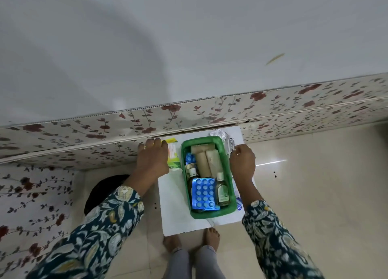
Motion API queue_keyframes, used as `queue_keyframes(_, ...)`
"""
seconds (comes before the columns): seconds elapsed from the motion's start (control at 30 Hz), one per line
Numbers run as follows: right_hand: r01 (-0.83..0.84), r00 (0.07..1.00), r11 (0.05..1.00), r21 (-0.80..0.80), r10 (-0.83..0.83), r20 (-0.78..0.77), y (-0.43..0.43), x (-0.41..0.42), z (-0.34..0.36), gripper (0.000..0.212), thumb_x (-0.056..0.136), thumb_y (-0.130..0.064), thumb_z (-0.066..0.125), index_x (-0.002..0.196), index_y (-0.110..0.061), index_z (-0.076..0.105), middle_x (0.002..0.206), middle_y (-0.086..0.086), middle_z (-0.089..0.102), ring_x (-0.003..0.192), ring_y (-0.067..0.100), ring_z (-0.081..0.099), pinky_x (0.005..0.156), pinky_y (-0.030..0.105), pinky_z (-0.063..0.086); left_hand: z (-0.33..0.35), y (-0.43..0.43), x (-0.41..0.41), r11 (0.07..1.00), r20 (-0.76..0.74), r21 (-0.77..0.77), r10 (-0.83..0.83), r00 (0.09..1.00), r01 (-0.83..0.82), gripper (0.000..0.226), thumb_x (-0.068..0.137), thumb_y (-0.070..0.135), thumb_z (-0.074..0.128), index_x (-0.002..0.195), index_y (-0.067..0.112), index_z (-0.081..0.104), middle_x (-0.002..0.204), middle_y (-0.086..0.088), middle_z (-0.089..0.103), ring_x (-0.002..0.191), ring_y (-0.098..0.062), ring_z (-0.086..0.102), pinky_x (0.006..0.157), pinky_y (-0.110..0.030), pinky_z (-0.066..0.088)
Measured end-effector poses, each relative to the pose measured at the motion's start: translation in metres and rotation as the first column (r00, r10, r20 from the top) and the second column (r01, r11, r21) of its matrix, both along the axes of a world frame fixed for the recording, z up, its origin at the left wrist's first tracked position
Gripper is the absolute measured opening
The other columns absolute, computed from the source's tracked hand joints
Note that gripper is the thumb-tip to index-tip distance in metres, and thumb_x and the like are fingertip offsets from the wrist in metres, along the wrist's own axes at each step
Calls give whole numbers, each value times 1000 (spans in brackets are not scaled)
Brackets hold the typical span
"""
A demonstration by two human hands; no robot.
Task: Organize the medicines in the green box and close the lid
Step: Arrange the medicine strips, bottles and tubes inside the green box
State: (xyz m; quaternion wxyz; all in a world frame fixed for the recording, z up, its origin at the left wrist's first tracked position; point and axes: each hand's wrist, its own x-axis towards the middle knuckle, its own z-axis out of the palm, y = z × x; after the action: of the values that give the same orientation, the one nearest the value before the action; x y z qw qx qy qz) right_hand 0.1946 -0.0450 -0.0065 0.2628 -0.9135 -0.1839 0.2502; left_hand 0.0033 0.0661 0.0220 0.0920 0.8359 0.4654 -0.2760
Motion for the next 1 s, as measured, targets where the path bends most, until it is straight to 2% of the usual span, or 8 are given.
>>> queue_keyframes(0.13, -110, 992, 962, -250, 90, -88, 3, 30, -20, 39, 89, -22, 52, 122, -2, 47, 127, 20, 55, 122, 36, 45, 98, 42, 42, 18, -12, 31, 999, 52, -22, -40, 998, 41, 82, 78, 33, 67, 144, 12, 25, 144, -9, 35, 133, -29, 32, 110, -46, 28)
queue_keyframes(0.37, -265, 963, 904, -337, 267, -40, 18, 44, -39, 37, 89, -16, 49, 125, -6, 45, 128, 18, 55, 123, 35, 41, 96, 40, 41, 13, -48, 60, 993, 125, 6, -119, 985, 119, 83, 82, 33, 64, 148, 12, 17, 146, -7, 33, 135, -27, 31, 115, -45, 20)
queue_keyframes(0.5, -278, 957, 898, -341, 288, -20, 24, 51, -49, 37, 88, -6, 43, 125, -7, 45, 125, 18, 57, 124, 34, 40, 97, 40, 40, 2, -64, 59, 991, 117, -4, -133, 984, 134, 85, 82, 33, 64, 148, 12, 15, 146, -6, 33, 136, -26, 30, 116, -45, 18)
queue_keyframes(0.67, -172, 985, 966, -193, 167, -41, 30, 58, -51, 34, 87, -5, 46, 121, -6, 50, 120, 21, 61, 117, 35, 50, 90, 37, 46, -15, -80, 57, 990, 106, -4, -141, 984, 143, 85, 83, 33, 64, 149, 11, 14, 146, -8, 34, 136, -26, 30, 118, -45, 16)
queue_keyframes(0.73, -46, 995, 998, -42, 42, -94, 26, 60, -44, 33, 84, -1, 50, 116, -5, 55, 107, 20, 67, 96, 29, 60, 68, 26, 47, -23, -89, 56, 989, 81, -25, -141, 987, 143, 86, 84, 31, 64, 149, 10, 11, 150, -11, 29, 140, -28, 26, 119, -46, 12)
queue_keyframes(0.8, 52, 987, 994, 95, -37, -154, 18, 57, -28, 30, 81, 3, 52, 110, -3, 59, 87, 13, 65, 76, 23, 56, 52, 22, 38, -27, -96, 56, 985, 62, -85, -144, 988, 149, 84, 87, 28, 61, 150, 10, 8, 157, -13, 18, 145, -30, 15, 121, -46, 7)
queue_keyframes(0.9, 130, 962, 972, 194, -76, -262, 1, 40, -9, 23, 80, 4, 54, 100, -4, 63, 81, 9, 61, 73, 23, 55, 62, 30, 43, -29, -105, 59, 978, 115, -160, -113, 987, 131, 74, 92, 12, 52, 150, 9, 7, 160, -15, 7, 148, -30, 6, 122, -41, 6)
queue_keyframes(1.0, 68, 971, 979, 191, -22, -237, -10, 8, 1, 18, 83, 4, 53, 95, -3, 64, 87, 12, 65, 74, 21, 55, 64, 27, 41, -30, -113, 60, 972, 166, -204, -83, 983, 117, 74, 89, -4, 47, 150, 7, 5, 160, -15, 0, 149, -29, 0, 122, -39, 11)
